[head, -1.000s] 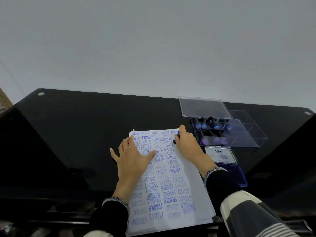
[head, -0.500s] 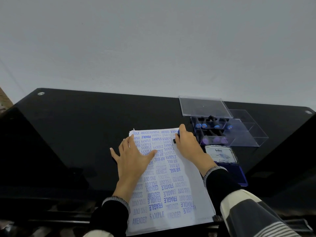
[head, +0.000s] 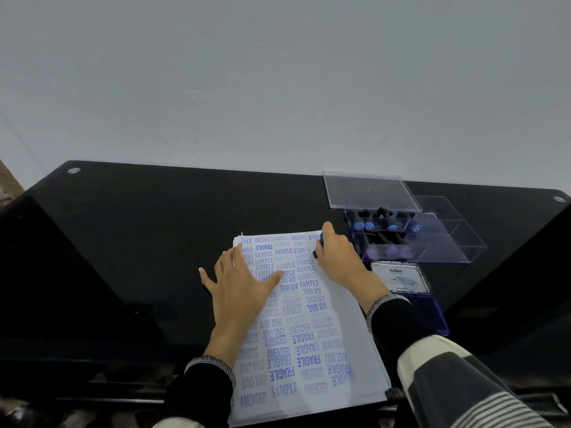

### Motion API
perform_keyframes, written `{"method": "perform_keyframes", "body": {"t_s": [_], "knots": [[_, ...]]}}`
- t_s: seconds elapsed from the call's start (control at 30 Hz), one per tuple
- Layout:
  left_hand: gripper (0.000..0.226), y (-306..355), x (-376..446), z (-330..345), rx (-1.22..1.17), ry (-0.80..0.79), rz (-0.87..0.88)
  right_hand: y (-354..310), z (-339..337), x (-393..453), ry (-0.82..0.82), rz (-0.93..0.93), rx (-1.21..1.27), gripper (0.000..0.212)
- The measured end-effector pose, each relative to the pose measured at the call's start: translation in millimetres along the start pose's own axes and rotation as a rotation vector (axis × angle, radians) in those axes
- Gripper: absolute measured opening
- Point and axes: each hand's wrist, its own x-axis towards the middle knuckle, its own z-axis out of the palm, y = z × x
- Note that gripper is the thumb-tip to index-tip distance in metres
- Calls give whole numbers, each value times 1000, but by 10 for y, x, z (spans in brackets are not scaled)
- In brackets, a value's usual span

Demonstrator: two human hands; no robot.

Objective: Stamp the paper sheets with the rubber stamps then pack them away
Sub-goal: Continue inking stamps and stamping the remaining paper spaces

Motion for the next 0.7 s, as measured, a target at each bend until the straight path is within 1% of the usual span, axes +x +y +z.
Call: {"method": "perform_keyframes", "body": {"t_s": [0.3,0.57,0.7], "knots": [[104,0,-4,2,-2,6,6,-8,-33,47,-27,7,4,11],[105,0,-2,0,-8,10,4,-22,11,-86,56,6,28,12],[106,6,-9,-6,-8,4,0,-4,15,-92,66,11,71,14]]}}
